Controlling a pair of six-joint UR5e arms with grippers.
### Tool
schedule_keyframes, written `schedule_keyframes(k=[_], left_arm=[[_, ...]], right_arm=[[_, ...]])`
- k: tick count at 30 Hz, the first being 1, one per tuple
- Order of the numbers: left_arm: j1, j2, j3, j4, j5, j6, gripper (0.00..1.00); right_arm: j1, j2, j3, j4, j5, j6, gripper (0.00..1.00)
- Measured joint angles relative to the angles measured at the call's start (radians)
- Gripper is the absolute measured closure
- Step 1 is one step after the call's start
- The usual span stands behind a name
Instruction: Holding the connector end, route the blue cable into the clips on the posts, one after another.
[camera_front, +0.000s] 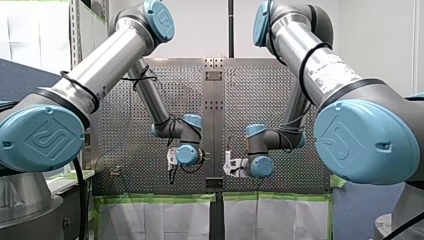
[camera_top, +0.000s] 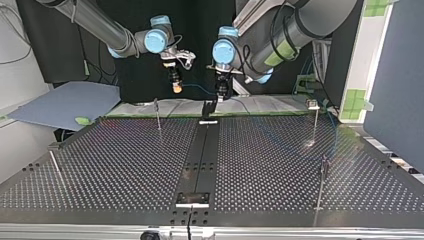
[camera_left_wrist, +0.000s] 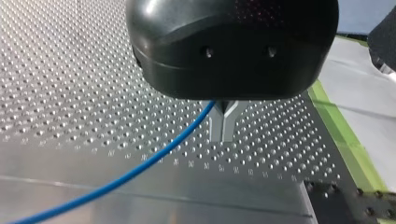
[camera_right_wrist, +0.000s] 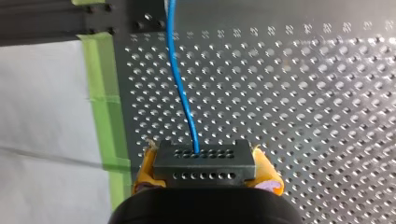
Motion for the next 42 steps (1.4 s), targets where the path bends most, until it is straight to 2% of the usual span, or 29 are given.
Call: schedule_keyframes(k=[9, 16, 20, 23, 29, 35, 42], left_arm=[[-0.025, -0.060, 0.000, 0.049, 0.023, -0.011, 0.98], [-0.048, -0.100, 0.000, 0.080, 0.022, -0.019, 0.98], [-0.064, -0.103, 0.001, 0.087, 0.019, -0.021, 0.98], [-0.077, -0.103, 0.001, 0.088, 0.017, -0.021, 0.98], [-0.108, -0.108, 0.005, 0.088, 0.006, -0.024, 0.98], [-0.143, -0.129, 0.045, 0.077, -0.010, -0.046, 0.98], [-0.194, -0.185, 0.106, 0.025, -0.033, -0.071, 0.98]], right_arm=[[-0.024, 0.001, 0.019, -0.054, 0.000, -0.001, 1.00], [-0.043, 0.001, 0.069, -0.107, -0.002, -0.003, 1.00], [-0.056, 0.002, 0.110, -0.148, -0.001, -0.013, 1.00], [-0.066, 0.002, 0.131, -0.168, -0.001, -0.018, 1.00], [-0.090, 0.003, 0.141, -0.182, -0.005, -0.020, 1.00], [-0.123, 0.005, 0.141, -0.201, -0.020, -0.009, 1.00], [-0.160, 0.025, 0.142, -0.222, -0.042, -0.007, 1.00]])
